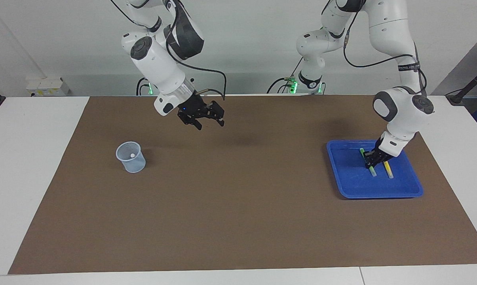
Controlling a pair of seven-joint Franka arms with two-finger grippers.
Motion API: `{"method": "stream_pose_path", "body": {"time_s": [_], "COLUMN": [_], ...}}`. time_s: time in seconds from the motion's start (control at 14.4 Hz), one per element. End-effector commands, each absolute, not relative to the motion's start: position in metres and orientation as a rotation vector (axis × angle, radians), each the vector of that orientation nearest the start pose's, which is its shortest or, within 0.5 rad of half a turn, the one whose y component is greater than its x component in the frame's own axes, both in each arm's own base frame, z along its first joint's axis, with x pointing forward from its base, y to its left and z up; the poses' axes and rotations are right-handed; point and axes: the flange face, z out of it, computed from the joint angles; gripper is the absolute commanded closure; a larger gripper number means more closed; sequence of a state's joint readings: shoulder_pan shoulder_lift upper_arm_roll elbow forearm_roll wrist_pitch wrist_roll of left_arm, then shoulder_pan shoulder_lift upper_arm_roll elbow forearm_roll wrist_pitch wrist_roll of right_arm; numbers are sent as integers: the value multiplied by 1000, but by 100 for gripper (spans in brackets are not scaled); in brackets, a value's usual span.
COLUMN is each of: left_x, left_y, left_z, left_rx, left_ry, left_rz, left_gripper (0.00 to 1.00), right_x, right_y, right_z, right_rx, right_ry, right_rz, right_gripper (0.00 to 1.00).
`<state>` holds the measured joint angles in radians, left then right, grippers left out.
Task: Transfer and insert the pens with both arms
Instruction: 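Grasp the green pen with the left gripper and lift it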
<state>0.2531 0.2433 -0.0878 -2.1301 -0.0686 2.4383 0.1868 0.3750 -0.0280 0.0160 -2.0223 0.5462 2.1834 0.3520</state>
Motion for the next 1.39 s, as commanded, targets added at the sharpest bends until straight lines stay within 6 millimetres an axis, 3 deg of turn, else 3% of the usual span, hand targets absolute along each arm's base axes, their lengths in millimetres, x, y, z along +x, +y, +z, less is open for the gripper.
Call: {"method": "stream_pose_path", "body": {"time_s": [0.0,0.28,0.55,1.04,1.32], "left_x": [562,579,583,585,580], "left_y": [84,76,53,11,-13], "left_z": [287,322,358,441,484], "left_rx": [-3206,-3214,-3195,-3081,-2976], "left_ry": [-52,-154,-349,-977,-1325], "left_rz": [-48,18,-36,-136,-186], "left_gripper": [100,100,100,100,100], "right_x": [515,517,518,517,518], "right_y": [248,250,249,251,268], "right_z": [487,472,469,469,486], "right_rx": [-2558,-2570,-2573,-2537,-2390], "right_ry": [404,420,423,469,529], "right_rz": [-15,18,27,54,60], "right_gripper": [0,0,0,0,0]}}
